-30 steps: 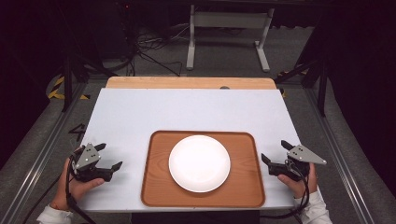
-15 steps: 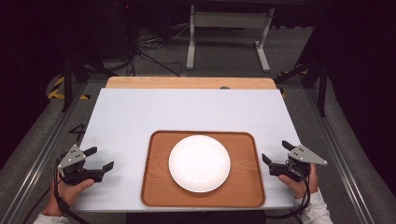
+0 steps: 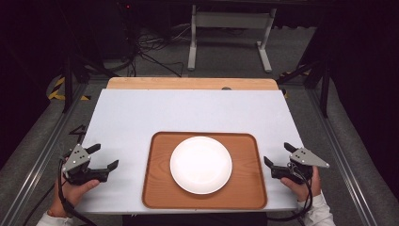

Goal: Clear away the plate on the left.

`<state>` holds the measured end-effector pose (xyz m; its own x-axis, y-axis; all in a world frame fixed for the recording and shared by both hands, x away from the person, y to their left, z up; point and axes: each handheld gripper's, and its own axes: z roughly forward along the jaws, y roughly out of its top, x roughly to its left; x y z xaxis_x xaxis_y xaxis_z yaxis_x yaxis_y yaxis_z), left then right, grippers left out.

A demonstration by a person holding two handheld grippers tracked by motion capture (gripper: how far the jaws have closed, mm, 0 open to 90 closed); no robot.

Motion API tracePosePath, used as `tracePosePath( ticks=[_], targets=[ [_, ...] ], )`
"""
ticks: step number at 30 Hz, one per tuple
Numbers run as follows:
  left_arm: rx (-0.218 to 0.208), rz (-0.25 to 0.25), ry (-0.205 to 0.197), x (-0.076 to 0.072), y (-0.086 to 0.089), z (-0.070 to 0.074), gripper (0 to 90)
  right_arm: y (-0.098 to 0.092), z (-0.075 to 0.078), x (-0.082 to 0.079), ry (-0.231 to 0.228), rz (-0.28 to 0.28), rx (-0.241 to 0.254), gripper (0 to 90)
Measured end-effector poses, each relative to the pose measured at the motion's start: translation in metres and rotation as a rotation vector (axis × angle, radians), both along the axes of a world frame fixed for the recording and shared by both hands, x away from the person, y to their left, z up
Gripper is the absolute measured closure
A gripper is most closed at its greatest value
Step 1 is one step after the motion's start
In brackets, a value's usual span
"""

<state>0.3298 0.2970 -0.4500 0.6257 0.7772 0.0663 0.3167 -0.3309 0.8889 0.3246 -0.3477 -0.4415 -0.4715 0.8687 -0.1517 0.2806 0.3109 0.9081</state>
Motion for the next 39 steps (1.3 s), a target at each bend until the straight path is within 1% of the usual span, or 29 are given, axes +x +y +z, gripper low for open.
tracePosePath(
  ticks=[3,5,6,12,13,16,18,23,24,27,33,39],
  targets=[
    [-0.001,0.003,-0.002,-0.0009,0.0004,-0.0009,11.5,0.0009,0.0010,-0.0012,-0.002,-0.002,0.000,8.1],
    [-0.010,0.002,0.001,-0.0020,0.0004,-0.0021,11.4,0.0021,0.0008,-0.0016,0.001,-0.002,-0.006,8.1],
    [0.001,0.001,0.001,-0.0021,0.0006,-0.0024,11.4,0.0028,0.0006,-0.0016,0.001,0.001,-0.007,8.2],
    [0.003,0.006,0.004,-0.0023,0.0000,-0.0043,11.4,0.0031,-0.0005,-0.0004,0.005,0.004,-0.011,8.2],
    [0.012,0.005,0.002,-0.0017,-0.0010,-0.0043,11.4,0.0013,-0.0008,-0.0004,0.004,0.002,-0.009,8.2],
    [0.012,0.000,0.001,-0.0017,-0.0024,-0.0042,11.4,0.0007,-0.0007,-0.0005,0.006,-0.002,-0.005,8.2],
    [0.023,0.000,-0.003,-0.0024,-0.0029,-0.0041,11.5,0.0012,-0.0004,-0.0008,0.003,0.002,-0.006,8.3],
    [0.020,-0.002,-0.001,-0.0027,-0.0032,-0.0042,11.5,0.0022,-0.0005,-0.0005,0.005,0.004,-0.007,8.2],
    [0.028,-0.004,-0.004,-0.0027,-0.0036,-0.0040,11.5,0.0022,-0.0005,-0.0005,0.005,0.005,-0.007,8.2],
    [0.029,-0.002,-0.004,-0.0027,-0.0037,-0.0038,11.5,0.0017,0.0001,-0.0006,0.003,0.005,-0.008,8.2],
    [0.032,0.001,-0.008,-0.0031,-0.0041,-0.0025,11.5,0.0003,0.0000,0.0001,0.003,0.002,0.002,8.3],
    [0.053,0.002,-0.010,-0.0034,-0.0056,-0.0021,11.5,-0.0004,-0.0004,0.0008,0.005,0.000,0.003,8.3]
  ],
)
